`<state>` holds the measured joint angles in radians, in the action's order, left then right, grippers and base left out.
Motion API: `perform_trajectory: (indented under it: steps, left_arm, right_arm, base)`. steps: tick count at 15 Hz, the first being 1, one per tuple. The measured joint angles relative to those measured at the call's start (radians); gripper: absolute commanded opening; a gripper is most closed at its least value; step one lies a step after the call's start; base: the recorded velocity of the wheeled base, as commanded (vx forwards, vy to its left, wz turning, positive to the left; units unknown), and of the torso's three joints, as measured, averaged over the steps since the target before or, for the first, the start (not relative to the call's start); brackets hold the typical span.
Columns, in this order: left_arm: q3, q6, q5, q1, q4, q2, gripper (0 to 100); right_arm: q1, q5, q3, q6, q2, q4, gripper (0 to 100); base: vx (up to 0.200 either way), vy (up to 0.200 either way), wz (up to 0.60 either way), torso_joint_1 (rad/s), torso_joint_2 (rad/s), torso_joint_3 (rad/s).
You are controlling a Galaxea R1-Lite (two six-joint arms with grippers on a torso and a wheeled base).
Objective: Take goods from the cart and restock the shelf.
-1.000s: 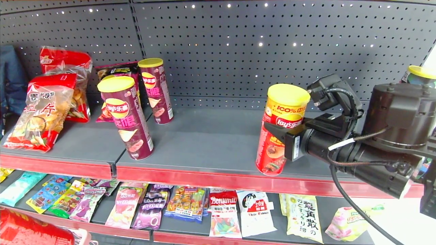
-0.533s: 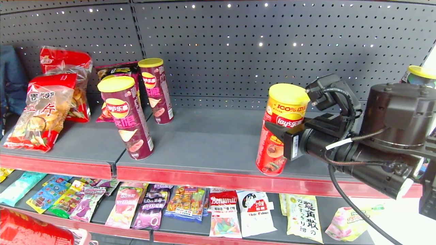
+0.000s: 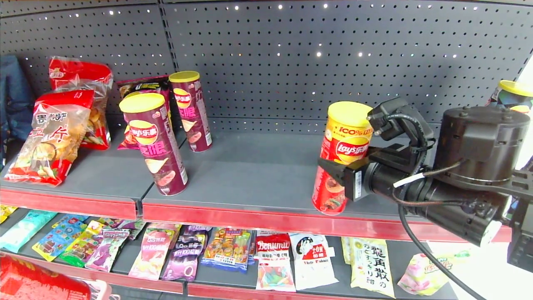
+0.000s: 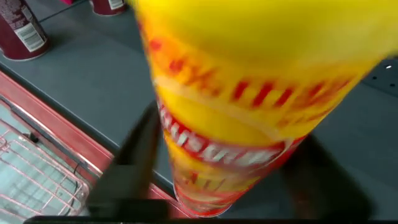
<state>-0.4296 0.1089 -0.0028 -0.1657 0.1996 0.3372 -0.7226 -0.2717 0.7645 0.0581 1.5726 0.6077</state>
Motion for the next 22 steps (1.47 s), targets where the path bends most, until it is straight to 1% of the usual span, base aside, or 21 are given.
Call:
perform_trajectory:
  steps: [7, 10, 14, 16, 17, 18, 19, 20, 22]
  left_arm:
    - [0.003, 0.000, -0.005, 0.000, 0.000, 0.002, 0]
    - [0.003, 0.000, -0.007, 0.000, 0.000, 0.003, 0]
    - [0.003, 0.000, -0.009, -0.001, -0.001, 0.011, 0]
    - [0.003, 0.000, -0.026, -0.001, -0.001, 0.014, 0]
    - [0.003, 0.000, -0.042, -0.001, -0.001, 0.015, 0]
    - [0.003, 0.000, -0.059, -0.001, -0.001, 0.019, 0]
    - [0.003, 0.000, -0.076, -0.002, -0.001, 0.025, 0]
    - [0.000, 0.000, -0.087, -0.002, -0.002, 0.033, 0]
    - [-0.024, 0.000, -0.104, -0.003, -0.006, 0.053, 0]
  right_arm:
    - [0.001, -0.001, -0.022, -0.002, -0.020, 0.009, 100]
    - [-0.005, -0.001, -0.081, -0.002, -0.065, 0.010, 100]
    - [-0.051, 0.022, -0.210, 0.004, -0.195, 0.010, 100]
    - [-0.056, 0.047, -0.273, 0.014, -0.274, 0.010, 100]
    - [-0.043, 0.074, -0.304, 0.032, -0.324, 0.009, 100]
    - [-0.017, 0.117, -0.334, 0.053, -0.373, -0.002, 100]
    - [0.037, 0.189, -0.364, 0.080, -0.431, -0.035, 100]
    - [0.108, 0.257, -0.386, 0.099, -0.486, -0.085, 100]
    - [0.296, 0.360, -0.412, 0.120, -0.625, -0.258, 100]
  base:
    - [0.000, 0.000, 0.00, 0.000, 0.00, 0.000]
    - [0.000, 0.000, 0.00, 0.000, 0.00, 0.000]
    - [0.000, 0.000, 0.00, 0.000, 0.00, 0.000]
    - [0.000, 0.000, 0.00, 0.000, 0.00, 0.000]
    - [0.000, 0.000, 0.00, 0.000, 0.00, 0.000]
    - [0.000, 0.000, 0.00, 0.000, 0.00, 0.000]
    - [0.000, 0.000, 0.00, 0.000, 0.00, 0.000]
    - [0.000, 0.000, 0.00, 0.000, 0.00, 0.000]
    - [0.000, 0.000, 0.00, 0.000, 0.00, 0.000]
